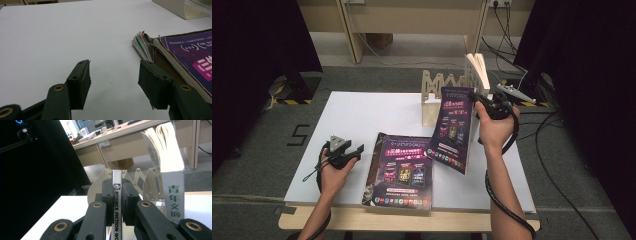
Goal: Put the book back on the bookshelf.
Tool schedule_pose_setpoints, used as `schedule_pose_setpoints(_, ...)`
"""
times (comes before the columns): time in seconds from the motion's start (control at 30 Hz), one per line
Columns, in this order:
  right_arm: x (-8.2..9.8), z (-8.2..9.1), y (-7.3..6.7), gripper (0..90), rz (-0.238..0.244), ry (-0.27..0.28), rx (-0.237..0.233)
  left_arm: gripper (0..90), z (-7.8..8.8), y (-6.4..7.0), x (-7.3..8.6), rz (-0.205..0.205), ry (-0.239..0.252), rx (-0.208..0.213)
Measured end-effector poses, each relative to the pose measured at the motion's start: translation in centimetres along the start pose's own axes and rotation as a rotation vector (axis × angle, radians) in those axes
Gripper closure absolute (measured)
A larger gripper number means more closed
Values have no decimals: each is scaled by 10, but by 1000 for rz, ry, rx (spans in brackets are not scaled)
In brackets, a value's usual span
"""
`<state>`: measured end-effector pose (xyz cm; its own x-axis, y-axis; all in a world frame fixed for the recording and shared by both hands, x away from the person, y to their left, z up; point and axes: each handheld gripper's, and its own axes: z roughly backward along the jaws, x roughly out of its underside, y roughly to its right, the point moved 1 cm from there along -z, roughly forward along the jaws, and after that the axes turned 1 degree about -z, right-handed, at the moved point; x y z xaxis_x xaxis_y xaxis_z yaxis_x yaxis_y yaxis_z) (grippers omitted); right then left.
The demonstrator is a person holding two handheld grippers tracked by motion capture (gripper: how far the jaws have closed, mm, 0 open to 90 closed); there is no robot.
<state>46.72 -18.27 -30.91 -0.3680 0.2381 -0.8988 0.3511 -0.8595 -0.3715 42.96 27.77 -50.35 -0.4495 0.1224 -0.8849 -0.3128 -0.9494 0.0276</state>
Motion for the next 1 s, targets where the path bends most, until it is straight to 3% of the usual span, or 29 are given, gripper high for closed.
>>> schedule_pose_setpoints(1.0, -13, 2, -2, 836, 23, 95, 26, 421, 0, 0, 0, -3, -2, 0)
